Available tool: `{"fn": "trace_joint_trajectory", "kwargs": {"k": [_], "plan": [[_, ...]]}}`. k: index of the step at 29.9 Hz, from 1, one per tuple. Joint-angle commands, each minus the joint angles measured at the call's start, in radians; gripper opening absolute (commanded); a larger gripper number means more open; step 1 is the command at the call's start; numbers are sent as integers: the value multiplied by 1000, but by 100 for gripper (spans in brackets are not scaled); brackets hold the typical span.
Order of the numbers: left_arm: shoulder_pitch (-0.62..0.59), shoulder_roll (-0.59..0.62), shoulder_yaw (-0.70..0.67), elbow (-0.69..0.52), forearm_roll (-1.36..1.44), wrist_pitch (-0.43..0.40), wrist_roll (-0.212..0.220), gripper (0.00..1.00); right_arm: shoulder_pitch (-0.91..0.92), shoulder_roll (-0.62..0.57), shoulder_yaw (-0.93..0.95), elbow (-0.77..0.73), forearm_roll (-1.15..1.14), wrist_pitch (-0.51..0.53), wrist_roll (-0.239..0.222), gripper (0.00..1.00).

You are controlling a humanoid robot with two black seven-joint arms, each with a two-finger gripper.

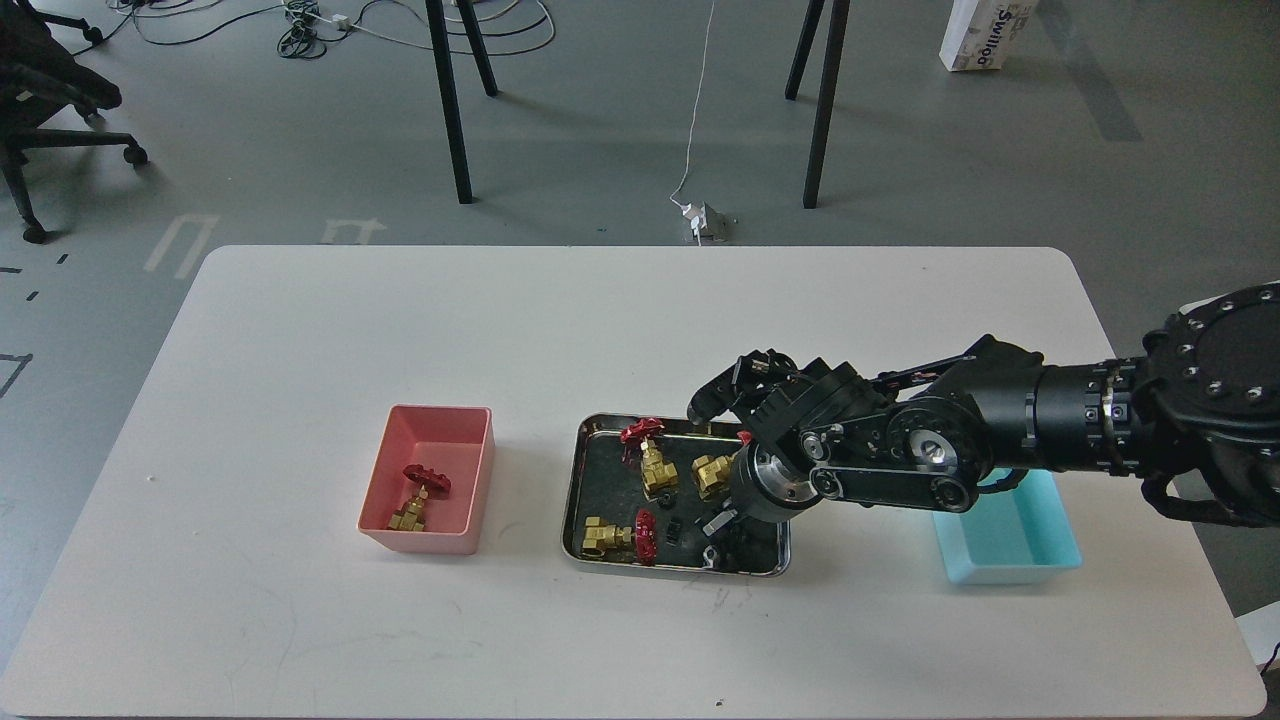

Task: Place valve in pink box and gear in blue box
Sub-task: 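Lift the right gripper up off the tray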

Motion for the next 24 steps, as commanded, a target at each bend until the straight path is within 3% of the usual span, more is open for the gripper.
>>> {"fn": "trace_joint_trajectory", "kwargs": {"k": [1, 10, 24], "plan": [[2, 0, 0, 2, 0, -1, 0, 99, 20, -33, 15, 15, 0, 0, 1, 5], [3, -1, 2, 8, 2, -4, -5, 99, 87, -221, 89, 58, 56, 0, 3, 5], [17, -5, 3, -8, 0, 5, -2, 99, 118, -261, 72, 151, 60, 0, -2, 11]]}}
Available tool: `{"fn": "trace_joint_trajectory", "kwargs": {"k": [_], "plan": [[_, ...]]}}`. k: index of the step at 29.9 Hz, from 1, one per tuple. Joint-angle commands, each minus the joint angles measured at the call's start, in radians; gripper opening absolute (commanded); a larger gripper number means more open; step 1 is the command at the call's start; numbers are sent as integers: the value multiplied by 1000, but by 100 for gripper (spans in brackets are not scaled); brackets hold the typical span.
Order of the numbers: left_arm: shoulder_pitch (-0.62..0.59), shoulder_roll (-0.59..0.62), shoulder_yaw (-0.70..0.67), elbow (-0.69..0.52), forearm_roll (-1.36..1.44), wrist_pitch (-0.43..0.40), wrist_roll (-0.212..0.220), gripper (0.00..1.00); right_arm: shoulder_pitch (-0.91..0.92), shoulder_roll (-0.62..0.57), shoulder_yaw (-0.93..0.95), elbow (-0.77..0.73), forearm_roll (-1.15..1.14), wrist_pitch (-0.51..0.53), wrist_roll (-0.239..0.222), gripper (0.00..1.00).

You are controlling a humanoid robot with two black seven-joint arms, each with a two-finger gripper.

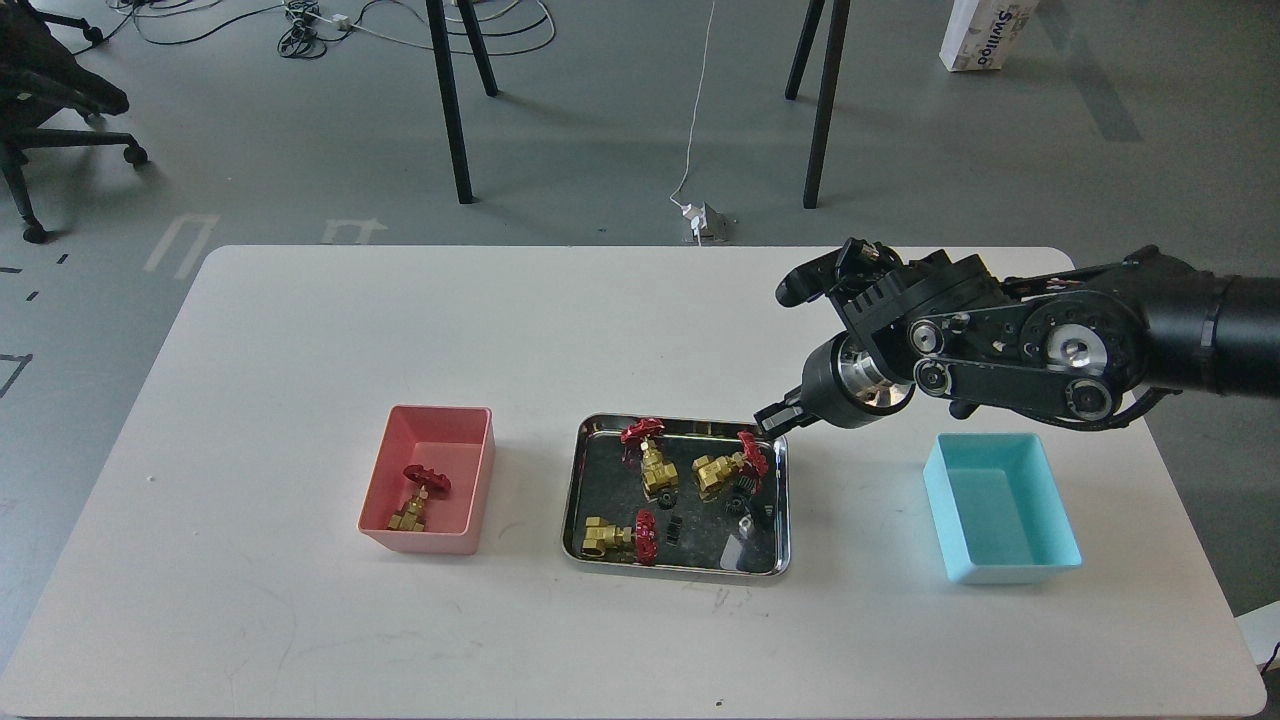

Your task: Place valve in pink box and gear in blue box

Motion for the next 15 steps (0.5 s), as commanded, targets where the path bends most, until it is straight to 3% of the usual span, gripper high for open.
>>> {"fn": "trace_joint_trajectory", "kwargs": {"k": [1, 8, 15], "plan": [[4, 1, 0, 0, 0, 1, 0, 99, 1, -1, -1, 15, -2, 0, 0, 13], [2, 8, 0, 0, 0, -2, -1, 99, -36, 11, 2, 15, 1, 0, 3, 46], [-2, 7, -1, 0, 0, -2, 3, 99, -110, 94, 1, -2, -5, 0, 2, 50]]}}
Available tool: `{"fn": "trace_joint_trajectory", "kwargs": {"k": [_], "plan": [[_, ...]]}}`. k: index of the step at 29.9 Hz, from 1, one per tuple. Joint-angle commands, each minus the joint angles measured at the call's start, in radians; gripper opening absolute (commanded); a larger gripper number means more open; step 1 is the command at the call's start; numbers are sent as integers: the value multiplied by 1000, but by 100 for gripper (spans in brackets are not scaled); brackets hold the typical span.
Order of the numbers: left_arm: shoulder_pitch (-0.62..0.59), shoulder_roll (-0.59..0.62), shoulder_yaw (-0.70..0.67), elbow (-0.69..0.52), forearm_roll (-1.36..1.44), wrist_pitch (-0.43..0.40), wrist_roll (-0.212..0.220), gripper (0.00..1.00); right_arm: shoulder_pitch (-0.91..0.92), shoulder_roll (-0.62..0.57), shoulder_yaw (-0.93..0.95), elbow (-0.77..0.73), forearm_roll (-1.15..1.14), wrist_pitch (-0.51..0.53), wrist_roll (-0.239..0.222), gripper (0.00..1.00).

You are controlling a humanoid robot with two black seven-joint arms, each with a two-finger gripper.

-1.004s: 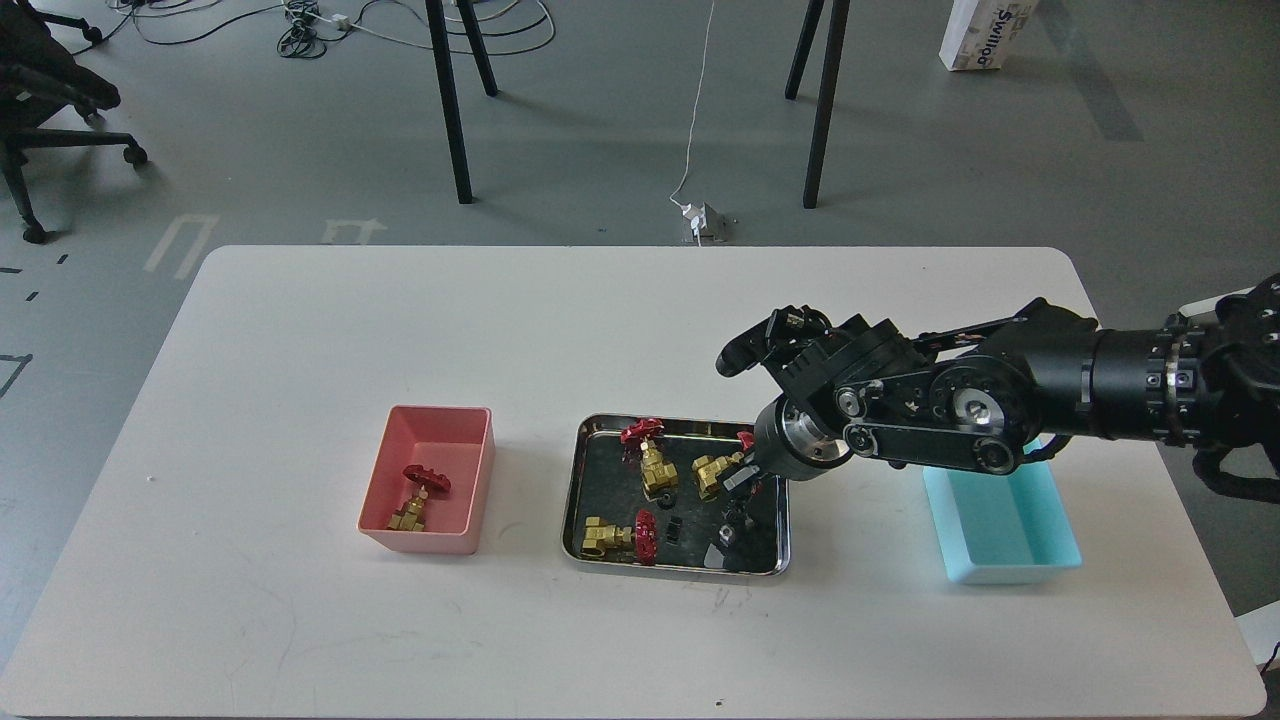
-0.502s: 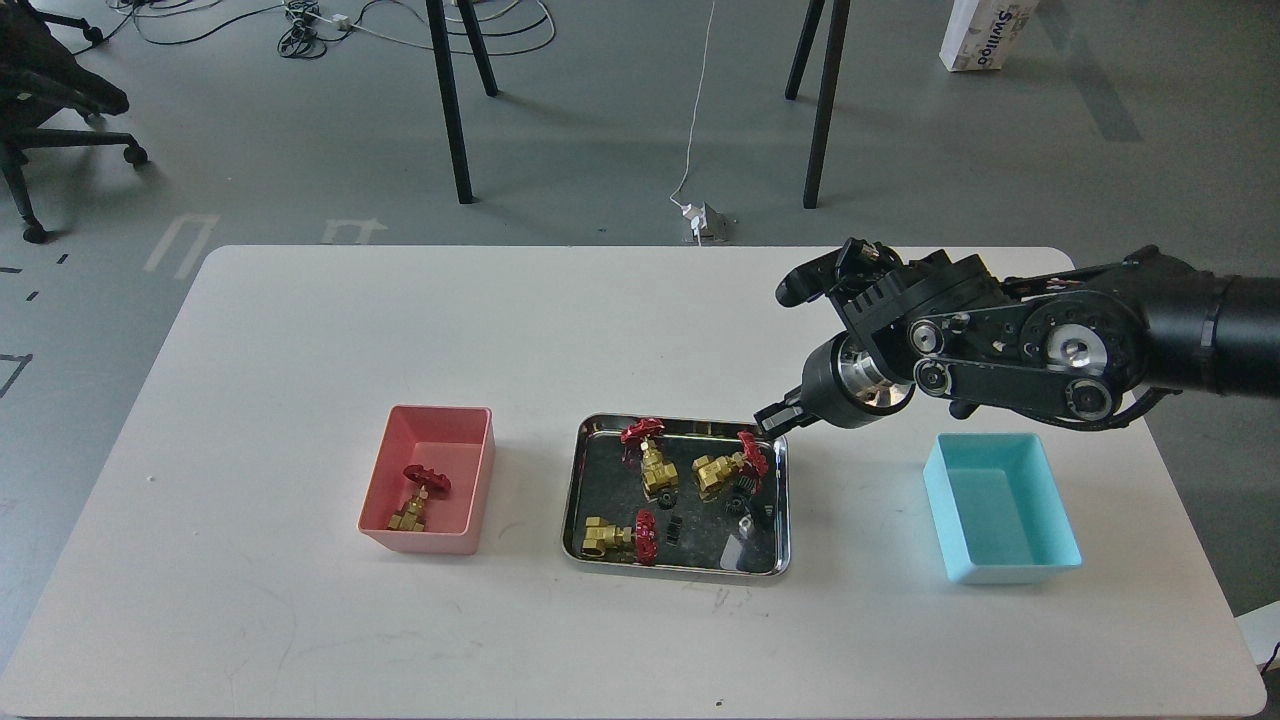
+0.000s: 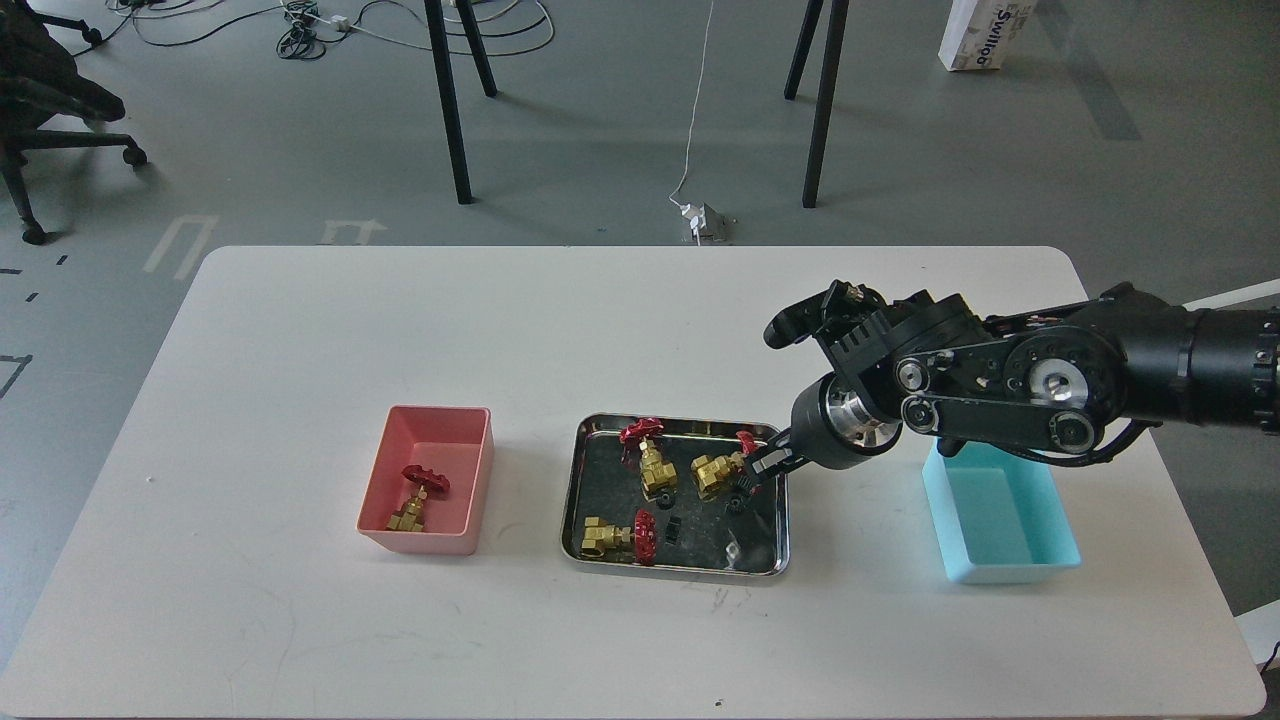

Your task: Place valve in pink box and gear in blue box

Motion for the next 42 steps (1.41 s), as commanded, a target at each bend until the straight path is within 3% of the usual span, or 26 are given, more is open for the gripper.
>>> {"fn": "trace_joint_trajectory", "kwargs": {"k": [1, 17, 42], "plan": [[-3, -1, -1, 0, 0, 0, 2, 99, -19, 38, 0, -20, -2, 0, -2, 50], [-6, 20, -4, 0, -2, -1, 0, 99, -114, 185, 0, -206, -2, 0, 0, 50], [-13, 62, -14, 0, -8, -9, -3, 99, -65, 162, 0, -186, 11, 0, 0, 50]]}}
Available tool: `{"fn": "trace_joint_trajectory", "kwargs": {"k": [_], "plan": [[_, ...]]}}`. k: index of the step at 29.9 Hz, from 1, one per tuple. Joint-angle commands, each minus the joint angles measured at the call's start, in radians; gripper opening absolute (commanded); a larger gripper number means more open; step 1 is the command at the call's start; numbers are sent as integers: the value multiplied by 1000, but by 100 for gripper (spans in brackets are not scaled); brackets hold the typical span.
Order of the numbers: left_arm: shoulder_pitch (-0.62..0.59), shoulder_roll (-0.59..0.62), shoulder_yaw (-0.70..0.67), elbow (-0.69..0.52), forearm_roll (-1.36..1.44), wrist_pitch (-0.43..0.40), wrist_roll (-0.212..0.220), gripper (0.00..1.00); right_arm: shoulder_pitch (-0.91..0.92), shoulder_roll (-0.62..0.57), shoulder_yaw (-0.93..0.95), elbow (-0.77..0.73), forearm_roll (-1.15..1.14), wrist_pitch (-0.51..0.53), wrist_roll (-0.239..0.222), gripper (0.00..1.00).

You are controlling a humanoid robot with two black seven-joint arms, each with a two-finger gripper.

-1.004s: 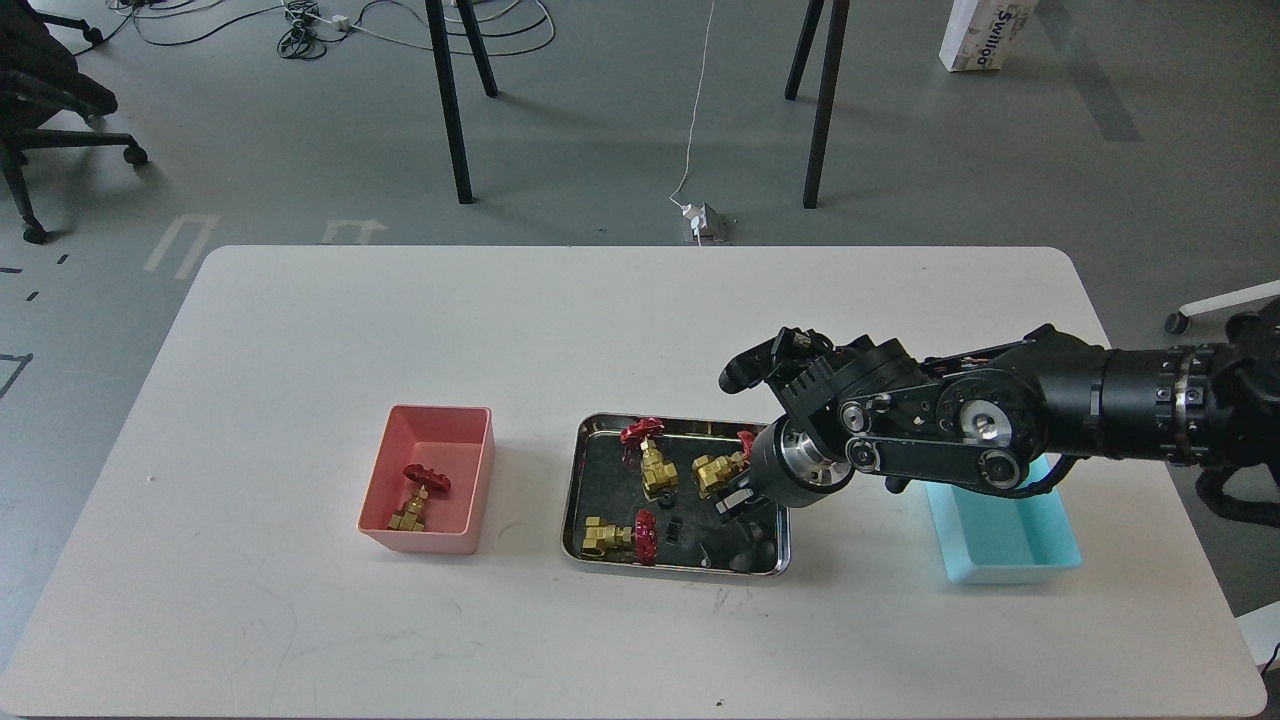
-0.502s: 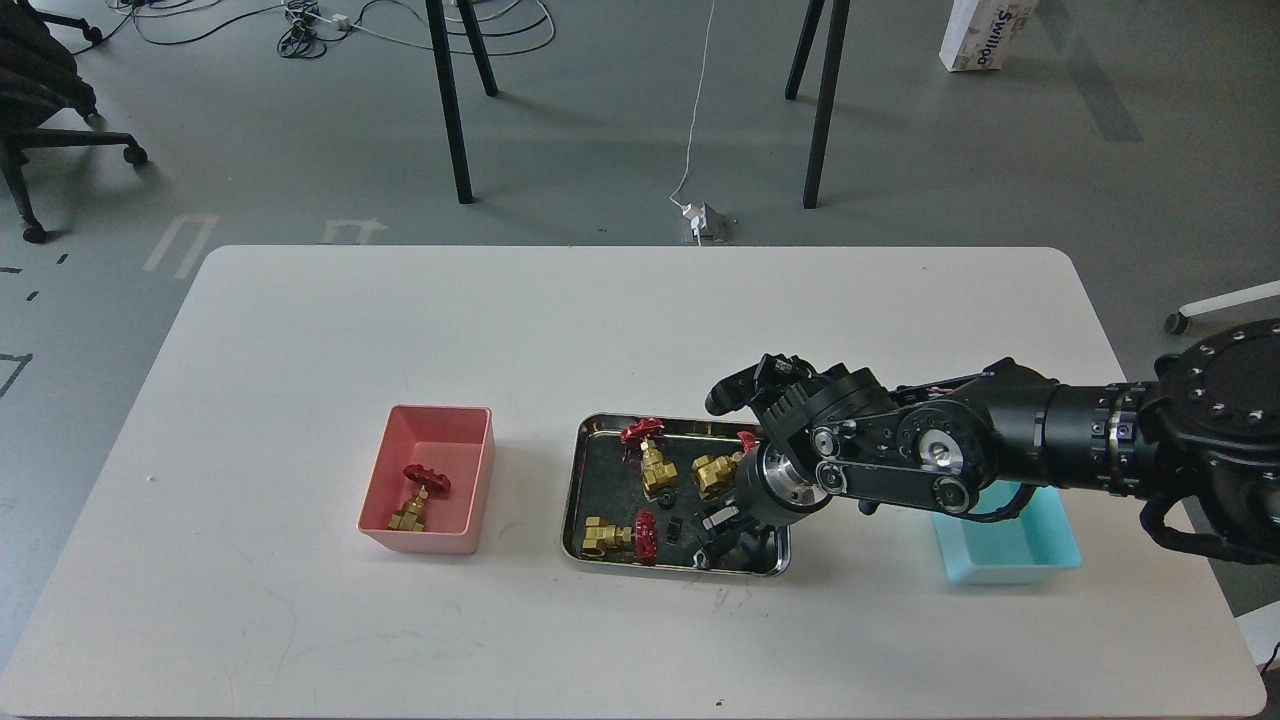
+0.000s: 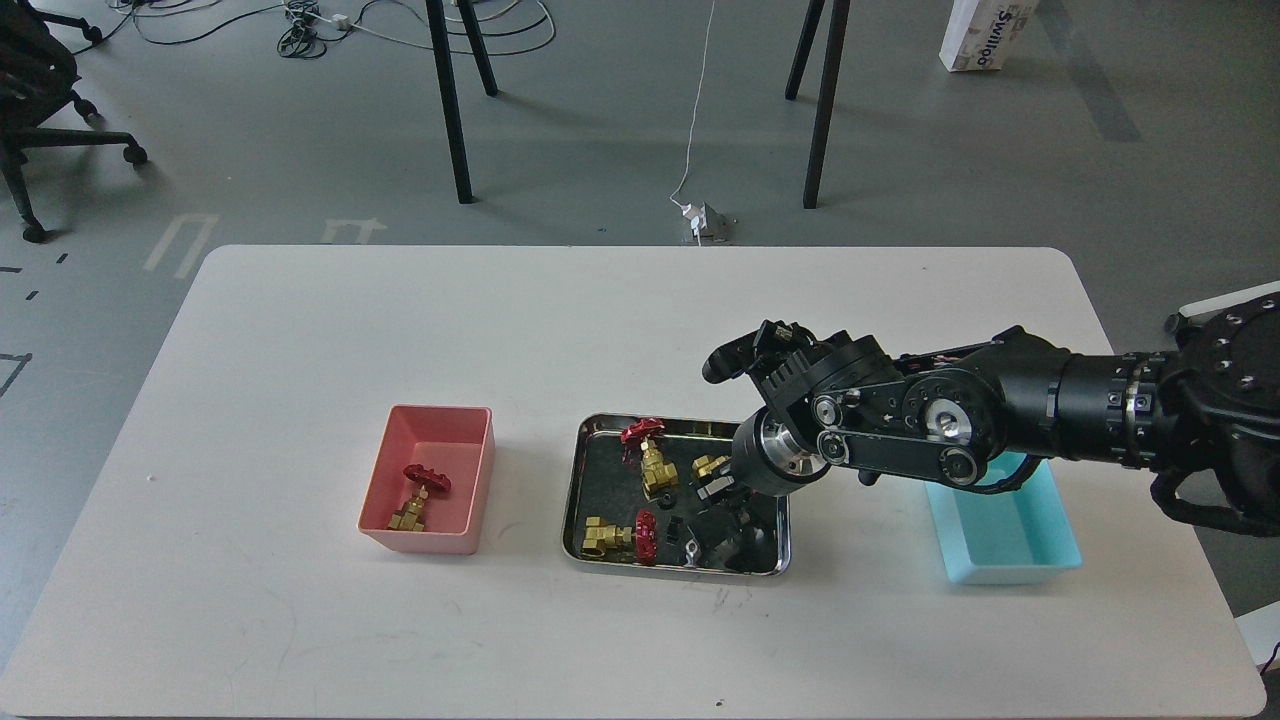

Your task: Place valve in pink box and gear in blue box

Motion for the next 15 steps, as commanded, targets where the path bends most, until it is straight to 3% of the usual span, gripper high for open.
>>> {"fn": "trace_joint_trajectory", "kwargs": {"k": [1, 15], "plan": [[0, 5, -2, 0, 0, 0, 0, 99, -2, -8, -7, 4, -2, 0, 0, 50], [-2, 16, -2, -3, -2, 0, 0, 99, -33, -26, -24, -2, -14, 0, 0, 50]]}}
